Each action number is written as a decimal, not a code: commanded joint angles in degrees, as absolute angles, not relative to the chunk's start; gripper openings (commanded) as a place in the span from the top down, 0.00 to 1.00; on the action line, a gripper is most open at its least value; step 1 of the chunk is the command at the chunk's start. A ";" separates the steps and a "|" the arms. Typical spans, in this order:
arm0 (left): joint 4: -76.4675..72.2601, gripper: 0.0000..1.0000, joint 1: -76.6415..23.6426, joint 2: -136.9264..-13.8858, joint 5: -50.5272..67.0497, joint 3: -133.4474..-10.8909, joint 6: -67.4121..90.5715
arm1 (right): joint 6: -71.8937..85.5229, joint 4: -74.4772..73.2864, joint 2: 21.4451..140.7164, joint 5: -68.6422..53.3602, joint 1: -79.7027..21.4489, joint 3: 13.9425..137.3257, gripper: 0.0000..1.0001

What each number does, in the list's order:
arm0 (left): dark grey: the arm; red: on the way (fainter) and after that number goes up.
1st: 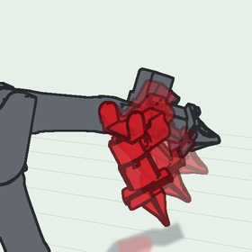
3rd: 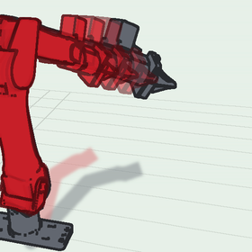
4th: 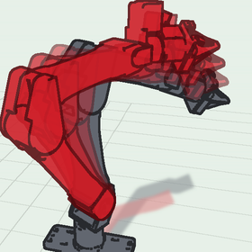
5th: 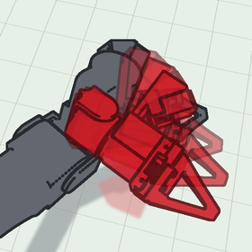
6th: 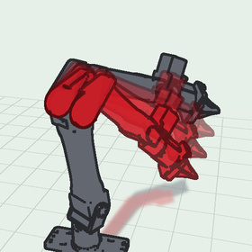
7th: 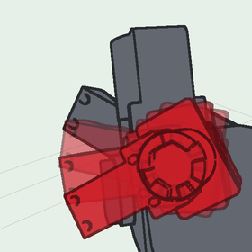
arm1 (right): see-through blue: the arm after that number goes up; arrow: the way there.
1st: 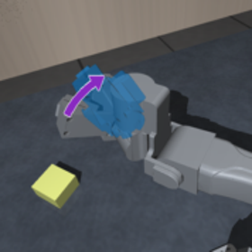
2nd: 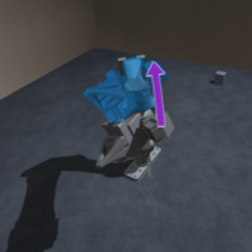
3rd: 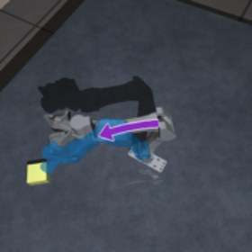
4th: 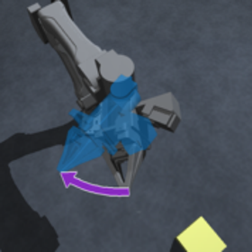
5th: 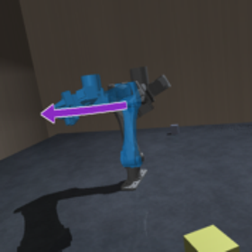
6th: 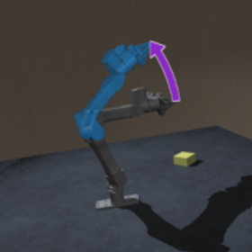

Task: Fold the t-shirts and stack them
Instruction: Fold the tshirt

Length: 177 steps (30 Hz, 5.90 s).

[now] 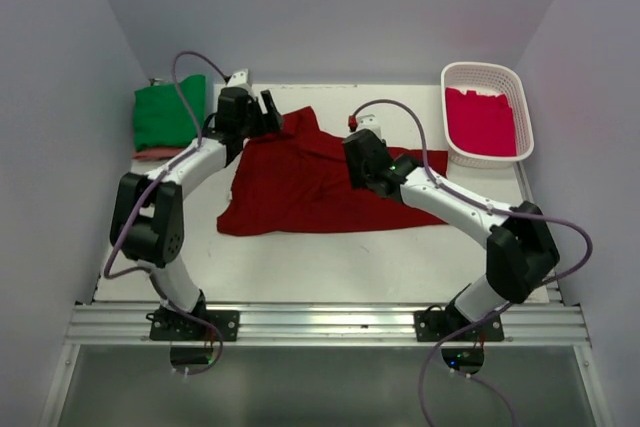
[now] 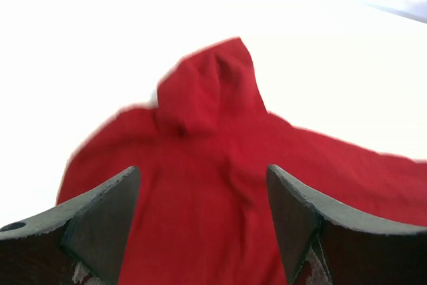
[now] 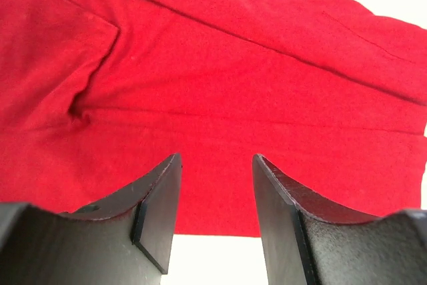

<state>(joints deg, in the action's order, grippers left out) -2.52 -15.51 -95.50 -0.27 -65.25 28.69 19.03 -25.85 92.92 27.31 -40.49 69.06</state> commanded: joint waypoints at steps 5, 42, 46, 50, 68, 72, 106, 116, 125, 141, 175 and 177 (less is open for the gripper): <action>-1.84 0.20 -12.48 -115.37 4.12 -86.89 24.70 | 19.60 -25.13 79.64 24.52 -40.52 61.45 0.48; -18.45 0.36 -8.35 -118.13 30.41 -77.96 40.61 | 22.15 -26.37 75.85 25.31 -40.60 55.72 0.49; -20.21 0.37 -8.09 -115.06 28.92 -76.82 39.81 | 21.97 -26.02 76.11 25.23 -40.52 55.81 0.50; -18.82 0.37 -7.47 -115.57 29.09 -78.83 39.46 | 21.80 -26.28 76.38 25.22 -40.61 56.16 0.50; -16.16 0.42 -8.26 -104.51 18.46 -62.42 45.25 | 22.41 -25.49 77.43 24.52 -40.52 55.63 0.52; -18.89 0.42 -8.26 -104.50 18.02 -58.98 49.38 | 22.67 -25.22 77.87 24.08 -40.52 55.55 0.52; -32.61 0.46 -9.23 -118.39 19.95 -64.16 64.86 | 21.71 -26.19 76.38 27.16 -40.43 54.67 0.52; -32.87 0.45 -9.76 -118.83 19.60 -65.47 65.13 | 21.80 -26.02 76.90 27.16 -40.43 54.84 0.53; -30.50 0.45 -9.49 -122.69 17.31 -70.31 64.51 | 21.71 -26.54 76.11 27.68 -40.34 54.32 0.53; -26.54 0.67 -8.26 -125.77 15.90 -76.02 61.17 | 21.97 -26.54 74.53 27.77 -39.46 53.35 0.53; -12.75 1.00 4.39 -105.47 18.63 -73.13 43.77 | 29.27 -22.85 97.72 27.07 -17.32 74.77 0.46; -13.01 1.00 5.27 -105.99 19.68 -73.04 44.21 | 29.18 -22.94 101.75 26.46 -15.82 77.07 0.46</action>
